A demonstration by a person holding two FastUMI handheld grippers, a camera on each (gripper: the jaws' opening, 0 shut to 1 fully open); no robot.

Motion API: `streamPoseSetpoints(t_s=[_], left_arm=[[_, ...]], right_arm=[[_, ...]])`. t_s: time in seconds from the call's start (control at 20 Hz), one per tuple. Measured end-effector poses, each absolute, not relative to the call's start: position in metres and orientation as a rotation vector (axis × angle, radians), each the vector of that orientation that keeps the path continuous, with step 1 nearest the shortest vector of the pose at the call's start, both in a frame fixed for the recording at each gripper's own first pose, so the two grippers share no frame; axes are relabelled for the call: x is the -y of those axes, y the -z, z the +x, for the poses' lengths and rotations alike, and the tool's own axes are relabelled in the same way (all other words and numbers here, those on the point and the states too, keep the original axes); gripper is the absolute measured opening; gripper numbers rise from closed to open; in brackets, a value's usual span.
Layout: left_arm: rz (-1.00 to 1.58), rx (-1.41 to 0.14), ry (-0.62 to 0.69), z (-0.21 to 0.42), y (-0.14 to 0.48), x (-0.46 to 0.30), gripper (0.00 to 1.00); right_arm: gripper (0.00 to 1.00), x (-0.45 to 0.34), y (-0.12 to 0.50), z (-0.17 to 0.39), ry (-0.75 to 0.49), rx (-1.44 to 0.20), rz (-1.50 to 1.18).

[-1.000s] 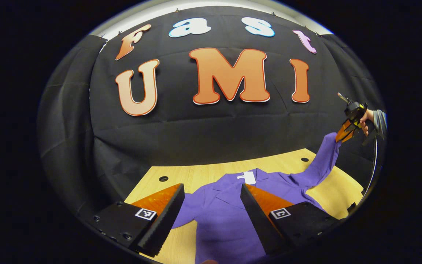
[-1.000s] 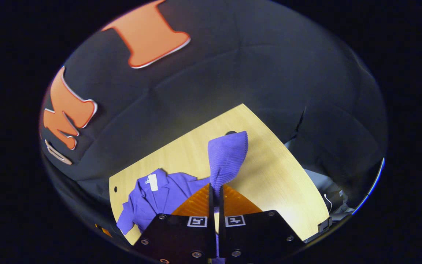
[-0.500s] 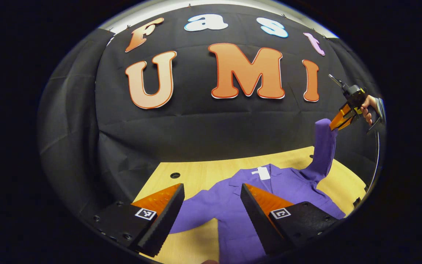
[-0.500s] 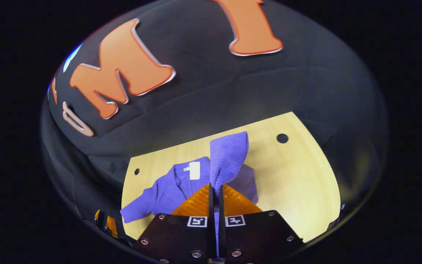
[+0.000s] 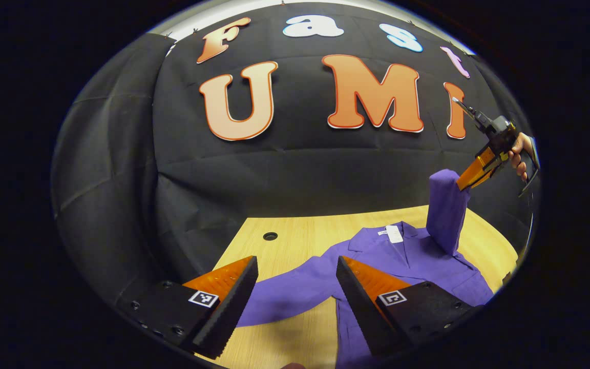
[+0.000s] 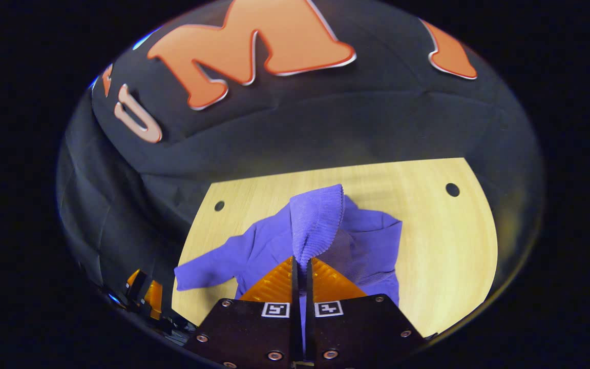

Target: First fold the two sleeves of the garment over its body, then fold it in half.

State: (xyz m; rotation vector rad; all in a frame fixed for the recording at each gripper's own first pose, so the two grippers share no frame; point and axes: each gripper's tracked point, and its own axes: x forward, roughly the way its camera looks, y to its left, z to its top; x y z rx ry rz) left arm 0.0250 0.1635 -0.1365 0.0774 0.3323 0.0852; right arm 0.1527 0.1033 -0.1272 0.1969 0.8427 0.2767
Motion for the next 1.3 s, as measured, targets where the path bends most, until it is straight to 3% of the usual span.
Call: streamPoseSetpoints(t_s=[0.35,0.55,0.6,0.65,0.7,0.75,0.8,0.9,0.95,1.0,1.1,1.3], left_arm=[[0.08,-0.38,-0.158,0.009,0.156,-0.199,0.97],[0.068,-0.418,-0.199,0.003,0.172,-0.216,0.97],[0.062,-0.428,-0.21,0.001,0.175,-0.221,0.97],[0.058,-0.437,-0.219,0.0,0.178,-0.224,0.97],[0.055,-0.443,-0.23,-0.001,0.18,-0.229,0.97],[0.046,-0.453,-0.243,-0.001,0.182,-0.236,0.97],[0.033,-0.464,-0.256,-0.002,0.187,-0.242,0.97],[0.009,-0.498,-0.295,-0.002,0.194,-0.263,0.97],[-0.007,-0.535,-0.319,-0.002,0.2,-0.275,0.97],[-0.032,-0.579,-0.339,-0.003,0.207,-0.286,0.97],[-0.108,-0.675,-0.376,-0.005,0.226,-0.307,0.97],[-0.22,-0.857,-0.411,-0.013,0.265,-0.335,0.98]], right_arm=[[0.04,-0.176,0.185,0.146,-0.37,-0.926,0.105],[0.15,-0.208,0.196,0.138,-0.436,-0.931,0.131],[0.23,-0.211,0.192,0.136,-0.449,-0.924,0.146],[0.4,-0.212,0.189,0.136,-0.459,-0.915,0.158],[0.49,-0.208,0.184,0.137,-0.457,-0.899,0.166],[0.44,-0.204,0.178,0.139,-0.455,-0.877,0.176],[0.53,-0.202,0.172,0.142,-0.455,-0.848,0.194],[0.59,-0.187,0.155,0.147,-0.439,-0.785,0.23],[0.75,-0.176,0.146,0.15,-0.421,-0.749,0.236],[0.85,-0.161,0.138,0.154,-0.395,-0.709,0.235],[0.94,-0.135,0.123,0.159,-0.34,-0.63,0.217],[0.96,-0.086,0.1,0.157,-0.247,-0.498,0.166]])
